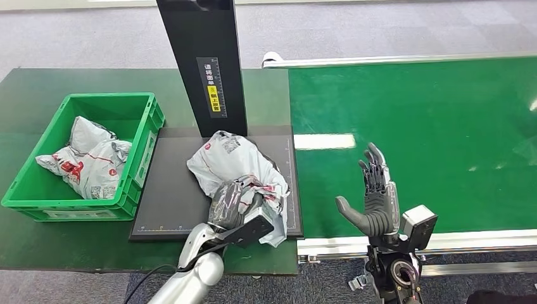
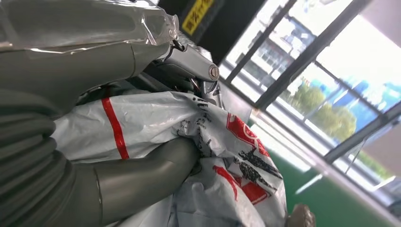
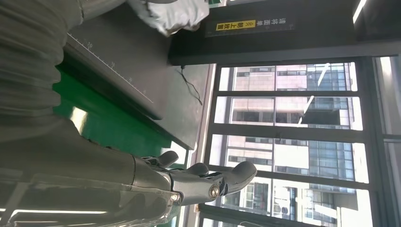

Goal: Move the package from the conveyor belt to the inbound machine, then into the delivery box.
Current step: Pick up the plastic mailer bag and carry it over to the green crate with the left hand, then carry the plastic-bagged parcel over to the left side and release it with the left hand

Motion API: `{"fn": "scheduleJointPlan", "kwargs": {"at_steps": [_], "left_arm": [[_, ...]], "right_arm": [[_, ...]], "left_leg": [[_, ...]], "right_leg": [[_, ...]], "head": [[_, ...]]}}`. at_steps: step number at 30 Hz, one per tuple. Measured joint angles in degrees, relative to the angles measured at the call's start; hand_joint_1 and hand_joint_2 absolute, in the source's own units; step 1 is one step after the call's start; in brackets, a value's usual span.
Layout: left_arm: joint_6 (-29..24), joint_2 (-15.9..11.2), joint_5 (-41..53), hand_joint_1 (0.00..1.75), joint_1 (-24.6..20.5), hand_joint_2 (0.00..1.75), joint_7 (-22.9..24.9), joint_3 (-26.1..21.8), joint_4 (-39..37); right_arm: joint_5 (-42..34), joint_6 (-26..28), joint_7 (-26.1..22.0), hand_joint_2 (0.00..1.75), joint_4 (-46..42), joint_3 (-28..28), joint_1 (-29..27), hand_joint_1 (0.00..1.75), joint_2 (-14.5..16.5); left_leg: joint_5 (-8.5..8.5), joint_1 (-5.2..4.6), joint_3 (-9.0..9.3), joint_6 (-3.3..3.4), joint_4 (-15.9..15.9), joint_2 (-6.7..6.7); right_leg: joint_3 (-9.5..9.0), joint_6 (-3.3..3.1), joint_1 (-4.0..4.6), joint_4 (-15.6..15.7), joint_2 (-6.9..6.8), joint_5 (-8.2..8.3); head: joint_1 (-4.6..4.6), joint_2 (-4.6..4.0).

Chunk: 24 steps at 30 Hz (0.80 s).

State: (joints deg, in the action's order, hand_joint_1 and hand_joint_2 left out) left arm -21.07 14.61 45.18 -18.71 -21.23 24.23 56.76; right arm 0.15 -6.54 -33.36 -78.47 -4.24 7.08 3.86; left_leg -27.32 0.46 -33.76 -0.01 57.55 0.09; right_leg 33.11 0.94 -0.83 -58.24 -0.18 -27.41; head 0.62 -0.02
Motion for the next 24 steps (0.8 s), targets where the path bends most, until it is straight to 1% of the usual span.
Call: {"fn": "scheduleJointPlan", "kwargs": {"at_steps": [3, 9, 11, 13, 16, 19, 22, 24], "left_arm": [[-3.04, -0.03, -2.24, 1.75, 0.46, 1.75, -2.80, -0.30, 1.29], [-10.99, -0.38, -7.68, 1.75, 2.10, 1.75, -11.39, -0.62, 6.27], [-14.20, -0.63, -7.19, 1.75, 2.80, 1.75, -13.49, -0.68, 8.71], [-16.36, -0.76, -3.95, 1.75, 3.48, 1.75, -14.47, -0.92, 11.41], [-16.81, -0.34, 5.96, 1.75, 4.01, 1.75, -14.52, -2.79, 15.02], [-16.81, 0.58, 15.71, 1.75, 3.01, 1.75, -13.52, -6.59, 17.03], [-16.81, 1.19, 23.83, 1.75, 0.79, 1.75, -10.48, -11.19, 17.69], [-16.81, 1.28, 27.41, 1.75, -0.84, 1.75, -7.50, -13.76, 17.73]], "right_arm": [[-0.46, 0.00, -0.01, 1.75, 0.01, 0.01, 0.02, 0.00, -0.04], [-1.86, 0.22, -0.09, 1.75, 0.15, -0.02, 0.34, 0.00, -0.28], [-2.29, 0.40, -0.19, 1.75, 0.32, -0.11, 0.54, 0.00, -0.44], [-2.67, 0.58, -0.28, 1.75, 0.57, -0.32, 0.71, 0.00, -0.59], [-3.05, 0.85, -0.48, 1.75, 1.01, -0.79, 0.90, 0.00, -0.77], [-3.28, 1.28, -0.75, 1.75, 1.48, -1.21, 1.14, 0.00, -0.95], [-3.47, 1.47, -0.88, 1.75, 1.97, -1.72, 1.53, 0.00, -1.07], [-3.58, 1.54, -0.92, 1.75, 2.27, -1.98, 1.79, 0.00, -1.11]], "left_leg": [[0.00, 0.00, -0.01, 0.00, 0.00, 0.00], [0.00, 0.00, -0.03, 0.00, 0.00, -0.01], [0.00, 0.00, -0.03, 0.00, 0.00, -0.01], [0.00, 0.00, -0.03, 0.00, 0.00, -0.01], [0.00, 0.00, -0.04, 0.00, 0.00, -0.01], [0.01, 0.00, -0.03, 0.00, 0.00, -0.01], [0.02, 0.00, 0.00, 0.00, 0.00, -0.01], [0.03, 0.01, 0.01, 0.00, 0.00, -0.01]], "right_leg": [[0.00, 0.00, 0.00, 0.00, 0.00, 0.00], [0.00, 0.00, 0.00, 0.00, 0.00, 0.00], [0.01, 0.00, 0.00, 0.00, 0.00, 0.00], [0.01, 0.00, 0.00, 0.00, -0.01, -0.01], [0.01, 0.01, 0.00, 0.00, -0.01, -0.01], [0.00, 0.00, 0.00, 0.00, -0.01, 0.00], [0.00, -0.01, 0.00, -0.01, -0.01, 0.01], [0.00, -0.01, 0.01, -0.01, -0.01, 0.02]], "head": [[-0.01, 0.00], [-0.01, -0.01], [-0.01, 0.00], [-0.01, 0.00], [-0.01, 0.00], [0.01, 0.00], [0.00, -0.01], [-0.01, -0.01]]}}
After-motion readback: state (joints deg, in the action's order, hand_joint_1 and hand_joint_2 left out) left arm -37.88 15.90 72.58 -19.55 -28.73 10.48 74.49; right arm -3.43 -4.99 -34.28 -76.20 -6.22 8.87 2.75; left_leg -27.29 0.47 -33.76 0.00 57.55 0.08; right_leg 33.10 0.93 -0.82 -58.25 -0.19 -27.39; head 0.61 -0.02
